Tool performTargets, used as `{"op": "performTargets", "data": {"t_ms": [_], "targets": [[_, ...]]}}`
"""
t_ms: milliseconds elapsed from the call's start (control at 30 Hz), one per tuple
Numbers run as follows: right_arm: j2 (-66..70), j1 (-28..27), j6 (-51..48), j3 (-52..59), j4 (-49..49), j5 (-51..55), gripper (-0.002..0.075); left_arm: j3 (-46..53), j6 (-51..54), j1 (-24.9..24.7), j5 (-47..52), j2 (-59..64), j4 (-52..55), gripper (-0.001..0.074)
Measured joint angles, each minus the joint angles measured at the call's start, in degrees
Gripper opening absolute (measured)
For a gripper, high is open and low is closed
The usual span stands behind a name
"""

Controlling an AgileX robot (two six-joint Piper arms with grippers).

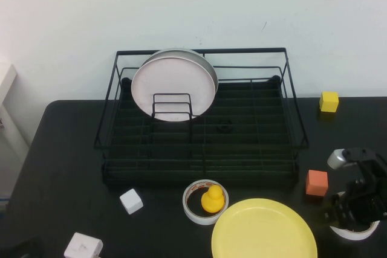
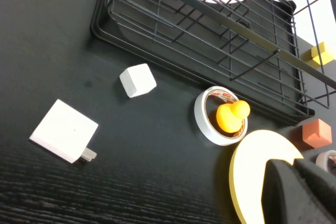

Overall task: Place plate on rack
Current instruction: Pick up the plate from the table

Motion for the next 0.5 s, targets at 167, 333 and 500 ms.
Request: {"op": "performTargets", "data": {"t_ms": [167, 333, 500], "targets": [[2.91, 0.00, 0.00, -1.24, -0.05, 1.99, 0.0335, 0.00, 0.00, 0.00, 0.00, 0.00, 0.00, -0.0003], [5.55, 1.44, 0.00, -2.07, -0.22, 2.05, 0.0385, 0.00, 0.00, 0.00, 0.00, 0.00, 0.00, -0.0003], [7.01, 3.04, 1.02, -3.22, 0.00, 0.48, 0.0395, 0.00, 0.08, 0.00, 0.00, 0.00, 0.00, -0.0003]]}}
